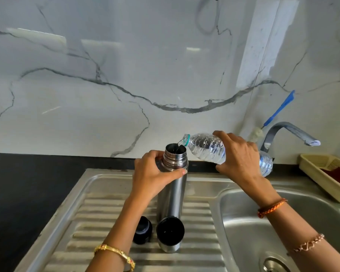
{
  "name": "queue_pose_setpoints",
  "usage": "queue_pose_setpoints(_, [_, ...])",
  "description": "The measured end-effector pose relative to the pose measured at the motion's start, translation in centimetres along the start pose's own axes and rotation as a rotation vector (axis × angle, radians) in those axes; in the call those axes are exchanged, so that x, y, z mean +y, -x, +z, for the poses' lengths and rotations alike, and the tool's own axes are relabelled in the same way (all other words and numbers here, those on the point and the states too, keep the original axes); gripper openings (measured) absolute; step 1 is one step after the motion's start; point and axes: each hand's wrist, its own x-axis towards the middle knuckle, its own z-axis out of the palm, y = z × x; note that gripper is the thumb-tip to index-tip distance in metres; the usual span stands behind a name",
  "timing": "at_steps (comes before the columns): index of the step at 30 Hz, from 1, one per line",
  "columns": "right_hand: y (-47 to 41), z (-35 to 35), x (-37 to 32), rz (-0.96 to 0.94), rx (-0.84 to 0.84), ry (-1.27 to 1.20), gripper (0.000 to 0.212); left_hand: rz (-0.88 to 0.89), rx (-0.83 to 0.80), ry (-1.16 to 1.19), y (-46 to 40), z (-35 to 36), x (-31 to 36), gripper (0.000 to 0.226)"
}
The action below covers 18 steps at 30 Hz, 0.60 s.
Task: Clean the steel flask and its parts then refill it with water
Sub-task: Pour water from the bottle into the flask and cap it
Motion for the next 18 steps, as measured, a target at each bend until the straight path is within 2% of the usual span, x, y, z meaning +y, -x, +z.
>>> queue_pose_setpoints(18, [-0.3,-0.7,0.2,-0.027,0.044,0.032,0.074,-0.090,-0.060,-0.015,-0.3,-1.0,1.1,0.065])
